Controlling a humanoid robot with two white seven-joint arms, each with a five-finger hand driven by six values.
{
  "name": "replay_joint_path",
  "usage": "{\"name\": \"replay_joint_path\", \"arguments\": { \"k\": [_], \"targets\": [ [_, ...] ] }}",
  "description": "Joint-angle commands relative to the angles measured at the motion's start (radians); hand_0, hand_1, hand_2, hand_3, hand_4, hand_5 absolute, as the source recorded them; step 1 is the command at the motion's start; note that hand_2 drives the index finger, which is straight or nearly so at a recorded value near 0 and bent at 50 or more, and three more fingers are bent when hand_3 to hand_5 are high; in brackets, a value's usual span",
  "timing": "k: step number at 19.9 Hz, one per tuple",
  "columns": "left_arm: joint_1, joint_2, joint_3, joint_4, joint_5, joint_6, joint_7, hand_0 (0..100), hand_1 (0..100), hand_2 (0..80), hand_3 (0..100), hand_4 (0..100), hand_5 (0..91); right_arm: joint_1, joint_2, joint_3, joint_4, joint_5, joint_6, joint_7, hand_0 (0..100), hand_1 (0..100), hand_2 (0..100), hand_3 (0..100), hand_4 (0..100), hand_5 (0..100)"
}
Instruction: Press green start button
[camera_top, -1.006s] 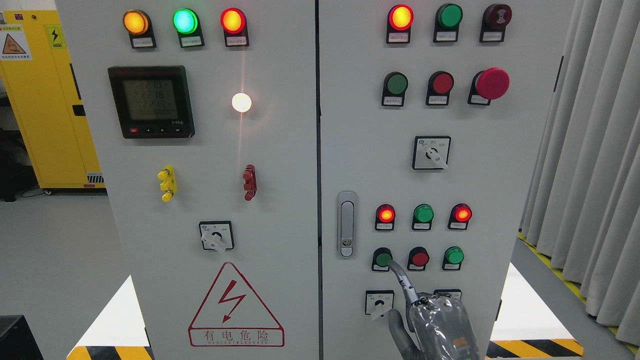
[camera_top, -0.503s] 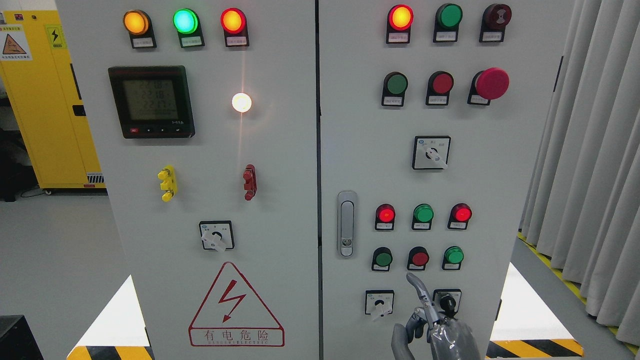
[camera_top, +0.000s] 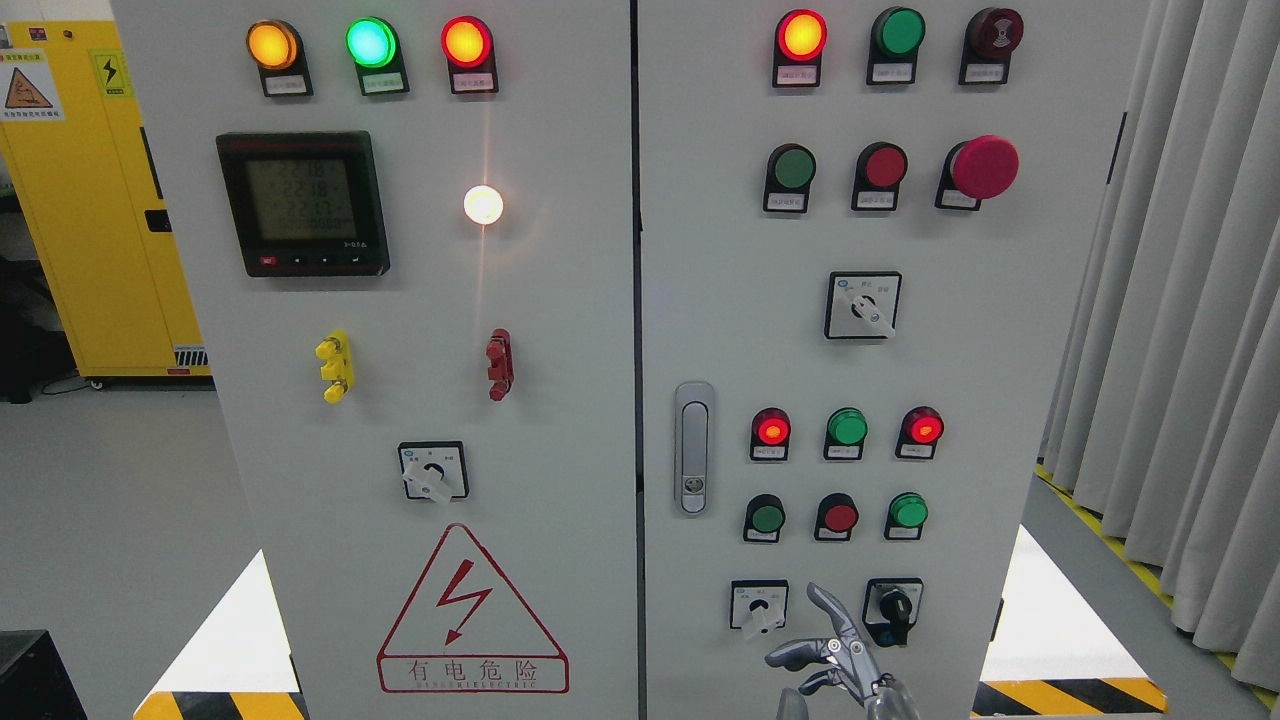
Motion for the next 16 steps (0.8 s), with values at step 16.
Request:
{"name": "replay_joint_path", "arguments": {
  "k": [16],
  "targets": [
    [0.000, 0.000, 0.000, 0.000, 0.000, 0.000, -0.001, 12, 56, 0.0, 0, 0, 0.0, 0.045, 0.001, 0.050, -0.011, -0.127, -0.015, 0.008, 52, 63, 0, 0, 0, 0]
  ]
}}
